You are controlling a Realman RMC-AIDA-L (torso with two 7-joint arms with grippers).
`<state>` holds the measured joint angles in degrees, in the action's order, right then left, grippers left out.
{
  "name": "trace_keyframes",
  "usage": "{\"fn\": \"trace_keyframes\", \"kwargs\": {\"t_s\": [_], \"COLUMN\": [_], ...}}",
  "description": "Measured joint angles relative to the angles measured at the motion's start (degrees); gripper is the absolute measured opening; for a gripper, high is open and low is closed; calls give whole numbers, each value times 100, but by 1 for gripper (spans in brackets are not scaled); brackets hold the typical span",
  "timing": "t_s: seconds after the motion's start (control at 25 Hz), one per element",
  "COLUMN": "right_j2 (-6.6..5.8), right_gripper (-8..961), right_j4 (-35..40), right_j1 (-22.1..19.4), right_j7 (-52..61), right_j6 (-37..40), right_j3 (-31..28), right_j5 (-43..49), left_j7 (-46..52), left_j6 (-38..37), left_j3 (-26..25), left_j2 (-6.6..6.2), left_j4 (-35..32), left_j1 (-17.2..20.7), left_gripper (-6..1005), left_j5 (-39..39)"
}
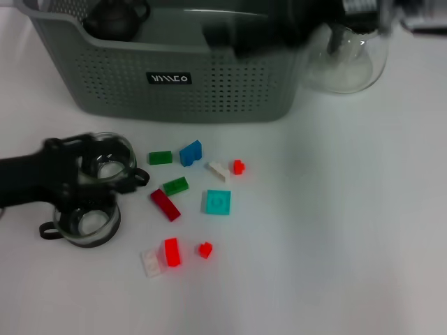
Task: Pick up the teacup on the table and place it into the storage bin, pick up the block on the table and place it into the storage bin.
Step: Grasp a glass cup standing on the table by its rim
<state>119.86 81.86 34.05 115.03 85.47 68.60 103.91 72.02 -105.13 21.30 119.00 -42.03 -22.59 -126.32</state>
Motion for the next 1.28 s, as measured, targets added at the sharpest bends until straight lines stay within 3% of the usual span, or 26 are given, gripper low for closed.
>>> {"fn": "trace_keyframes", "kwargs": {"t_s": [0.16,0.32,0.52,0.72,0.96,1.28], "right_j2": [-22,-21,24,-23,-23,-83], "right_gripper": [893,891,891,891,892,892], "right_j4": [-191,-580,-1265,-1904,-1922,-1929], "right_j1": [-147,-158,-39,199,183,133], "right_j7": [-171,-168,-101,-136,-102,53], "right_j6": [852,1422,1333,1215,1136,1120], "right_j3": [-126,-156,-127,-190,-199,-240], "right_j5": [110,345,881,962,967,983], "left_j7": [339,925,1759,2310,3340,5007], "left_j6": [-17,-37,-25,474,981,1207], "left_j3": [-74,-74,-10,83,660,1644], "left_j2": [-72,-58,-27,34,36,15], "left_j4": [-526,-1341,-2044,-2203,-2260,-2728], "left_j1": [154,210,43,-321,-709,-930], "left_gripper": [842,841,841,841,842,842], "left_j5": [-128,-484,-740,-1082,-1579,-2222]}}
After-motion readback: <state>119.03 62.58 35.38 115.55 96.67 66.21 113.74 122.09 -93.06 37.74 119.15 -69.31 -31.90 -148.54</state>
